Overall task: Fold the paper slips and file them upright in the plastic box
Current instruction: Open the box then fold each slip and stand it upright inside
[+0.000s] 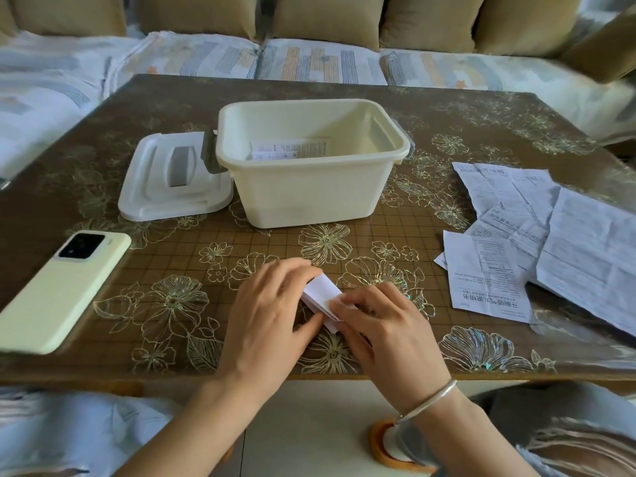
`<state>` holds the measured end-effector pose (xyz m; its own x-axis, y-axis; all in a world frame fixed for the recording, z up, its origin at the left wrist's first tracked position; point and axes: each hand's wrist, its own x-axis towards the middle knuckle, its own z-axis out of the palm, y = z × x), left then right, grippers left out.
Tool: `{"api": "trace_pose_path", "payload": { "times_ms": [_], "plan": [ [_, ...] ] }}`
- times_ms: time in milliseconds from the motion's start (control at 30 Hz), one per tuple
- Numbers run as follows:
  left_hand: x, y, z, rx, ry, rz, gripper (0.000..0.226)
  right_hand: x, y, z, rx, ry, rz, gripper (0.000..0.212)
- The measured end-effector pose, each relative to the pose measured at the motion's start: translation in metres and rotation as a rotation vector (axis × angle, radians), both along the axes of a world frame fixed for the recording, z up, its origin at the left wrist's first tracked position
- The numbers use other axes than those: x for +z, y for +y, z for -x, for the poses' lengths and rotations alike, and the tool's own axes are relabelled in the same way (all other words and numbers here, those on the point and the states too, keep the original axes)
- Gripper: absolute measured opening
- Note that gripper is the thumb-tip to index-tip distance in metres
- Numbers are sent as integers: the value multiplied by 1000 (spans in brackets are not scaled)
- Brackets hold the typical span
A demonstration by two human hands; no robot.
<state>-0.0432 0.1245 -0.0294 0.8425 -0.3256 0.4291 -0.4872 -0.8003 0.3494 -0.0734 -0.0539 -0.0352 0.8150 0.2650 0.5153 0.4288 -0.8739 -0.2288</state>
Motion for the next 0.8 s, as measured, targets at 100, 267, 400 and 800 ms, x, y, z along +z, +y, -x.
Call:
{"api": "trace_pose_path", "payload": {
  "times_ms": [100,267,400,800],
  "plan": [
    [-1,1,-4,-89,-77,-56,33,1,-3,1,14,-3,55,23],
    [-2,7,-9,-248,-68,-119,32,5,-5,5,34,55,139,28],
    [1,28,-8,-377,56,-348,56,11,-9,2,26,165,29,31],
    [14,38,-12,-526,63,-652,70,47,12,-35,-345,732,-22,16]
  ]
}}
